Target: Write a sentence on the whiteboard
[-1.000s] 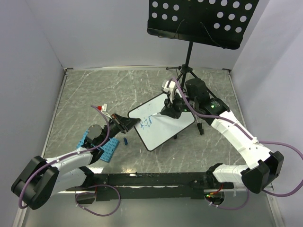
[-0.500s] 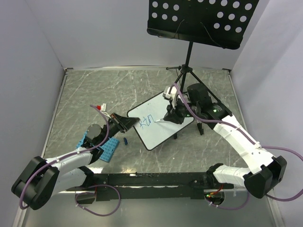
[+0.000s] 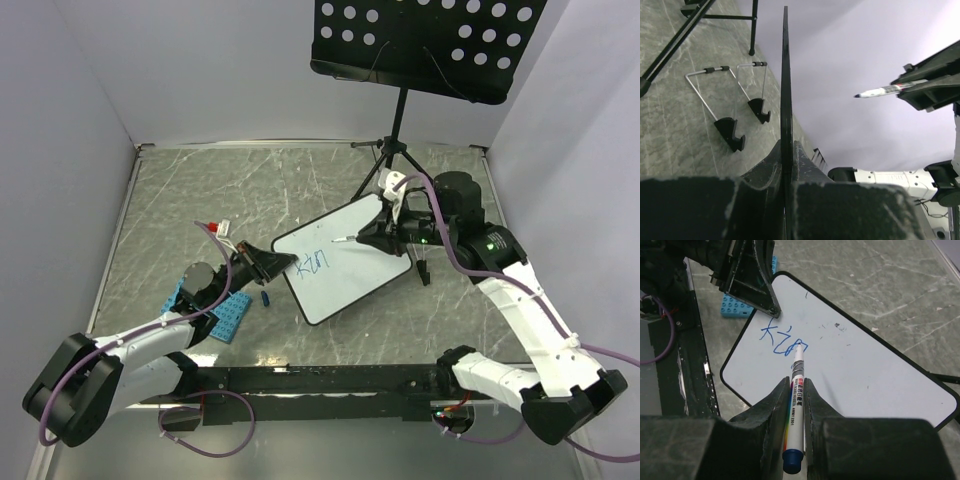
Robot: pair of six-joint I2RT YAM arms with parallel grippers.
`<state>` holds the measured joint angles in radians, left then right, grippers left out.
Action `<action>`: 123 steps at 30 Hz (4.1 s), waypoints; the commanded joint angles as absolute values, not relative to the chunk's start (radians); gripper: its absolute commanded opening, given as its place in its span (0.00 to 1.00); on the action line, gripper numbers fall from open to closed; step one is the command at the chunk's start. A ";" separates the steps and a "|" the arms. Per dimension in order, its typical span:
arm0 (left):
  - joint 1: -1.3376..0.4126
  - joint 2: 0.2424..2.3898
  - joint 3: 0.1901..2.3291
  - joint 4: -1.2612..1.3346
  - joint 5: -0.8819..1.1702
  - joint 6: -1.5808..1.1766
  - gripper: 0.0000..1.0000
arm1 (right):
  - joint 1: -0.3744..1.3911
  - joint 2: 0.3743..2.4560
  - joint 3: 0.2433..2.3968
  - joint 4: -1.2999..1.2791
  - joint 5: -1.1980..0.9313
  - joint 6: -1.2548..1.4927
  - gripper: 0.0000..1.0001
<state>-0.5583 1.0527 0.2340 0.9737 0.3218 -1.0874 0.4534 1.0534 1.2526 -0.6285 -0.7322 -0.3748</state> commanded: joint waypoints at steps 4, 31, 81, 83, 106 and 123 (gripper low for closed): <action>-0.555 1.049 0.278 1.175 0.390 -1.109 0.01 | 0.410 1.020 1.193 -0.571 -0.770 -0.359 0.00; -0.555 1.088 0.284 1.215 0.425 -1.123 0.01 | 0.408 1.042 1.178 -0.545 -0.785 -0.350 0.00; -0.558 1.095 0.321 1.238 0.434 -1.170 0.01 | 0.420 1.140 1.213 -0.551 -0.652 -0.385 0.00; -0.560 1.095 0.321 1.236 0.431 -1.170 0.01 | 0.420 1.132 1.204 -0.558 -0.653 -0.390 0.00; -0.557 1.089 0.330 1.203 0.394 -1.160 0.01 | 0.420 1.051 1.109 -0.643 -0.696 -0.420 0.00; -0.558 1.094 0.333 1.207 0.407 -1.164 0.01 | 0.420 1.100 1.166 -0.554 -0.666 -0.365 0.00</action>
